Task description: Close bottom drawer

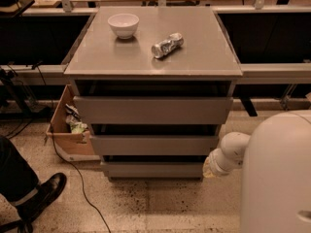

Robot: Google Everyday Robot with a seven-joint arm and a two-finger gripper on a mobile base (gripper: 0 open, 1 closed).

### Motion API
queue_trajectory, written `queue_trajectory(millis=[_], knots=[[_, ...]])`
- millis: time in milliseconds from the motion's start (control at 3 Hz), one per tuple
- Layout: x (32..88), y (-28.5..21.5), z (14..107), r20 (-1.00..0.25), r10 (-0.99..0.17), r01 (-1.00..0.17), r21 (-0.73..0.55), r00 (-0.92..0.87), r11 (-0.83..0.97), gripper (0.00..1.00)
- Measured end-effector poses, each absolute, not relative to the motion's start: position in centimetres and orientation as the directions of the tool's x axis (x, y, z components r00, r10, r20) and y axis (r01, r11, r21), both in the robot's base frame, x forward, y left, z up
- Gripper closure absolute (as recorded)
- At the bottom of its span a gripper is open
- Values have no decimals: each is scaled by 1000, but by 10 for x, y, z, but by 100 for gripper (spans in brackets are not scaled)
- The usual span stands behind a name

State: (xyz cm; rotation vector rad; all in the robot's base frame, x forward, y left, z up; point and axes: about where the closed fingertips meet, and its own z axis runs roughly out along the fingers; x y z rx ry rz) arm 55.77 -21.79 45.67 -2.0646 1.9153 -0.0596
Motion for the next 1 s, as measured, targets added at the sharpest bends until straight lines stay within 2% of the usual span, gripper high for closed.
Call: queue_trajectory(millis=[333, 667, 1000], knots=[[527, -254, 480, -198, -978, -967, -253, 68, -16, 100], [505, -278, 560, -194, -977, -942, -335, 89, -20, 98], [508, -277, 569, -190, -977, -936, -351, 94, -21, 76]])
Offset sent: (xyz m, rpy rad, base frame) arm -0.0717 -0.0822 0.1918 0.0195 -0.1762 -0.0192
